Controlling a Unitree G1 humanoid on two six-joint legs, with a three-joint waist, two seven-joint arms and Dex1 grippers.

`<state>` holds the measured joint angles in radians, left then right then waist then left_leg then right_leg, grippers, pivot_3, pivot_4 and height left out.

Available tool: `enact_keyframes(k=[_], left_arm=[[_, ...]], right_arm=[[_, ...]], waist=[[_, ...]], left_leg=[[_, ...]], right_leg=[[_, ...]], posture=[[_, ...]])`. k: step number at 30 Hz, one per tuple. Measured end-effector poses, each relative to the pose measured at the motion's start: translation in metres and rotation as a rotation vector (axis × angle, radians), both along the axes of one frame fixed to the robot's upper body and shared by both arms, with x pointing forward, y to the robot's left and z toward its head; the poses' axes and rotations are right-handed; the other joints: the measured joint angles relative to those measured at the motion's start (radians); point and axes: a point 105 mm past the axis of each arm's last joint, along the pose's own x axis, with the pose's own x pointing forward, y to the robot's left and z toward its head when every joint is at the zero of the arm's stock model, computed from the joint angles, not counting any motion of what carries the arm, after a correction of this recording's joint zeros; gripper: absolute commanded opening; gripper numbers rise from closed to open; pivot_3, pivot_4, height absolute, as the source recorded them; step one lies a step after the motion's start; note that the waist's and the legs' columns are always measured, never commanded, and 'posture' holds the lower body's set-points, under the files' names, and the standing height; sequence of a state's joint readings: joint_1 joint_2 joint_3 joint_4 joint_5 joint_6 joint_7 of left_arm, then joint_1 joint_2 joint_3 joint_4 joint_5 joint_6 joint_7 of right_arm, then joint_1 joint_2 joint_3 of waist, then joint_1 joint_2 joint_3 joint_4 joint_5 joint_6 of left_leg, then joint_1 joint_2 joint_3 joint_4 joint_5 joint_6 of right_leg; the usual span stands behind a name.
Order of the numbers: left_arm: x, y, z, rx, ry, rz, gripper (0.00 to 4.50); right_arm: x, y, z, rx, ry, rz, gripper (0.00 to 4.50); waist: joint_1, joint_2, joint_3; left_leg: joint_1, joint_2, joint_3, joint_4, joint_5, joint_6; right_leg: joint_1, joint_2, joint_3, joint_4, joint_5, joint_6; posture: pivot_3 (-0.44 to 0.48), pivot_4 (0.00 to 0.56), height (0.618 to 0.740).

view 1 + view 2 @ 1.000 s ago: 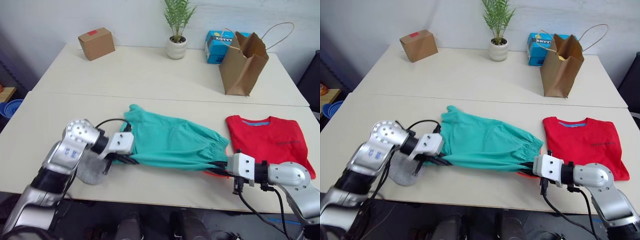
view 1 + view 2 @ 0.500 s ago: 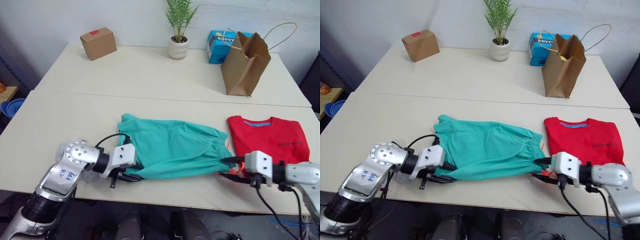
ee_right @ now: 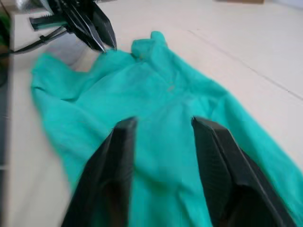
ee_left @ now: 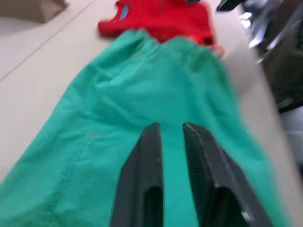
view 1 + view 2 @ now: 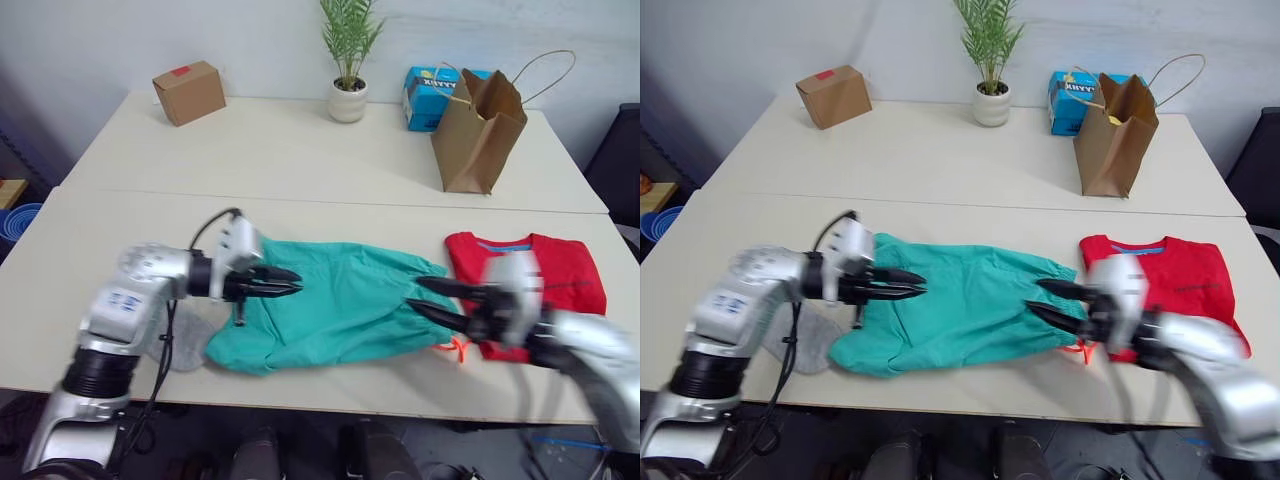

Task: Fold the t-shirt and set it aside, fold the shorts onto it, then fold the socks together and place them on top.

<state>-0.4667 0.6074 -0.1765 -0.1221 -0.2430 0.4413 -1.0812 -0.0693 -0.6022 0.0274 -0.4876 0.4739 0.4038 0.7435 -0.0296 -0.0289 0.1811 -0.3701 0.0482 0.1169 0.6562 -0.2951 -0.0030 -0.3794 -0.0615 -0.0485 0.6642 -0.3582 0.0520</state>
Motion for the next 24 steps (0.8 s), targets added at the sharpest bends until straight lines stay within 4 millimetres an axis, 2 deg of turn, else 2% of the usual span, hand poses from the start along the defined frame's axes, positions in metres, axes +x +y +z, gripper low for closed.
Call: enact_keyframes(k=[2,4,8,10,12,16,19,22,24], left_arm=[[0.006,-0.003,-0.022,0.025,0.021,0.068,0.0],[0.015,-0.002,-0.028,0.028,0.015,0.144,0.0],[0.025,-0.003,-0.033,-0.041,0.046,0.298,0.0],[0.025,0.003,-0.039,-0.053,0.043,0.361,0.0],[0.029,0.009,-0.04,-0.044,0.015,0.406,0.0],[0.035,0.02,-0.044,-0.011,-0.039,0.442,0.0],[0.039,0.022,-0.043,-0.009,-0.08,0.447,0.0],[0.043,0.021,-0.042,-0.032,-0.098,0.454,0.0],[0.045,0.016,-0.039,-0.09,-0.098,0.45,0.0]], right_arm=[[0.007,0.017,-0.02,-0.066,-0.012,-0.032,0.11],[0.014,0.023,-0.03,-0.123,-0.04,-0.067,0.04],[0.026,0.021,-0.051,-0.131,-0.039,-0.22,0.04],[0.024,0.008,-0.063,-0.153,-0.035,-0.286,0.04],[0.028,-0.005,-0.063,-0.159,-0.063,-0.347,0.04],[0.035,-0.05,-0.062,-0.165,-0.1,-0.487,0.04],[0.036,-0.079,-0.053,-0.099,-0.112,-0.573,0.04],[0.029,-0.087,-0.048,0.009,-0.084,-0.562,0.04],[0.021,-0.079,-0.04,0.12,-0.04,-0.488,0.04]], waist=[[0.008,0.001,0.001],[0.014,0.001,0.001],[0.022,0.001,0.001],[0.022,0.001,0.001],[0.022,0.001,0.001],[0.025,0.002,0.0],[0.025,0.002,0.0],[0.025,0.003,-0.001],[0.025,0.004,0.0]], left_leg=[[-0.008,0.0,0.002,0.001,0.001,0.0],[-0.02,0.001,0.002,0.007,0.0,0.0],[-0.019,0.0,0.002,0.01,-0.001,0.002],[-0.016,0.0,0.002,0.009,-0.001,0.003],[-0.011,0.0,0.002,0.009,-0.001,0.003],[0.006,0.0,0.001,0.002,-0.004,0.007],[0.005,0.0,0.001,0.0,-0.004,0.006],[0.005,0.0,0.001,-0.002,-0.003,0.005],[0.003,0.0,0.001,-0.002,-0.003,0.005]], right_leg=[[-0.009,0.0,0.001,0.002,0.0,0.0],[-0.019,0.0,0.001,0.009,0.0,0.0],[-0.018,-0.002,0.001,0.007,0.0,0.0],[-0.014,-0.002,0.001,0.006,0.0,0.0],[-0.01,-0.002,0.001,0.007,0.0,0.0],[0.006,-0.002,0.0,0.001,0.0,0.0],[0.005,-0.002,0.0,0.0,0.0,0.0],[0.004,-0.002,0.0,-0.001,0.0,0.0],[0.003,-0.002,0.0,-0.001,0.0,0.0]], posture=[[0.0,0.15,0.74],[0.0,0.15,0.74],[0.0,0.15,0.74],[0.0,0.15,0.74],[0.0,0.15,0.74],[0.0,0.15,0.74],[0.0,0.15,0.74],[0.0,0.15,0.74],[0.0,0.15,0.74]])
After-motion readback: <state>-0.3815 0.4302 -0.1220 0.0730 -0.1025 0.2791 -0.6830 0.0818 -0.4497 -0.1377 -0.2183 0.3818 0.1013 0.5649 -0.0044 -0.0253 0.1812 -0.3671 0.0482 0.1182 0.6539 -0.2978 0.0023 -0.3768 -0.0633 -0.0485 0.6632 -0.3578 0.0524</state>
